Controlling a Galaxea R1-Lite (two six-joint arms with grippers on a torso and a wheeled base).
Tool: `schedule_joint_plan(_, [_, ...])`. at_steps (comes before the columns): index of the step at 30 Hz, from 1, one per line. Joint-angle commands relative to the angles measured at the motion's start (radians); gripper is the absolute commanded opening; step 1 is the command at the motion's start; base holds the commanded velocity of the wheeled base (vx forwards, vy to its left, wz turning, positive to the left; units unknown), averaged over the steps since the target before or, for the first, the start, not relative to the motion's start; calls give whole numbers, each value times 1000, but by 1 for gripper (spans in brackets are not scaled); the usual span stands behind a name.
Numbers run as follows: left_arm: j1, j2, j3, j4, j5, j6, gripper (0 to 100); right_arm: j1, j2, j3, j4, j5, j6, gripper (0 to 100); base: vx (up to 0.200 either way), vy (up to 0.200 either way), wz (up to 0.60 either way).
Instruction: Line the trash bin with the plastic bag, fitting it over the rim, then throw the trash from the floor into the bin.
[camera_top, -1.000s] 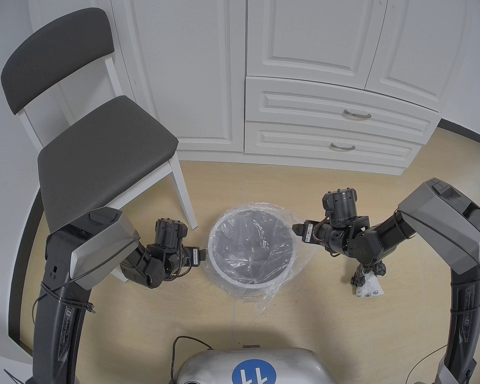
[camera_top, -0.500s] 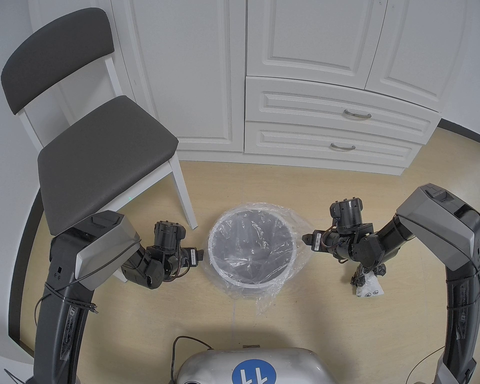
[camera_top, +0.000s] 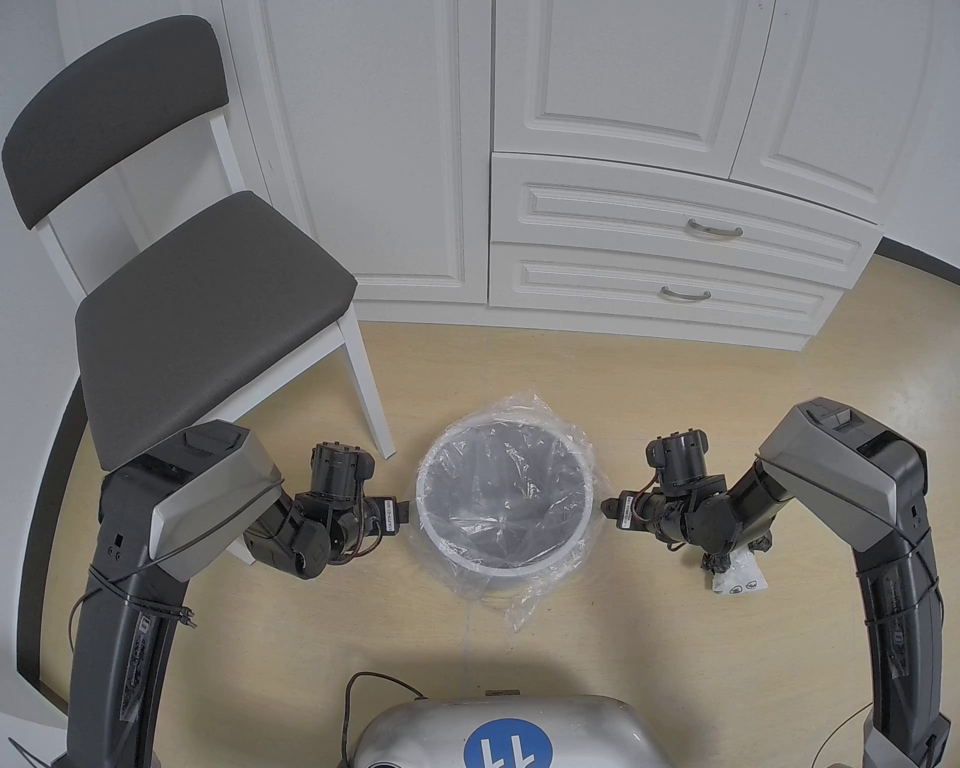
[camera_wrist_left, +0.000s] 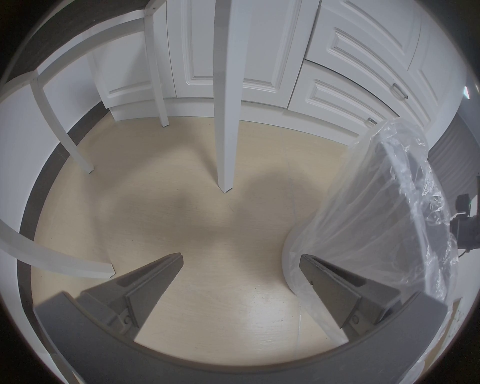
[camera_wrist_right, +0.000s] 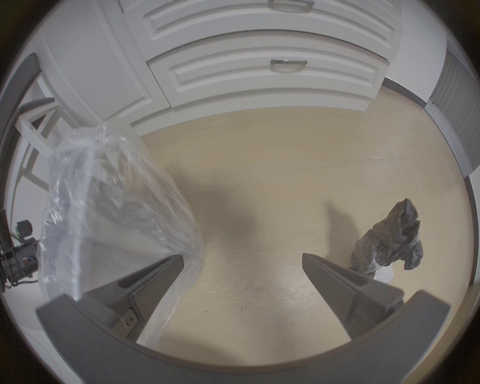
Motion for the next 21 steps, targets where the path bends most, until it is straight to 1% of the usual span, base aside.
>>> schedule_joint_plan(1, [-2,10,-4,-2,1,1,100,5,68,-22,3,0,2,100,0,0,0])
schedule_joint_plan(9, [3,11,-10,-7,1,-1,100,8,83,-36,20,0,6,100,0,0,0])
schedule_joint_plan(12, [4,10,-10,-10,2,-1,100,11,79,-45,69,0,6,100,0,0,0])
schedule_joint_plan(15, [6,5,-4,-10,2,1,100,13,71,-82,215,-2,11,100,0,0,0])
schedule_joint_plan(17, [6,2,7,-5,2,5,100,14,71,-108,276,-9,14,100,0,0,0])
schedule_joint_plan(21, [6,1,13,-7,2,7,100,14,73,-122,307,-11,29,100,0,0,0])
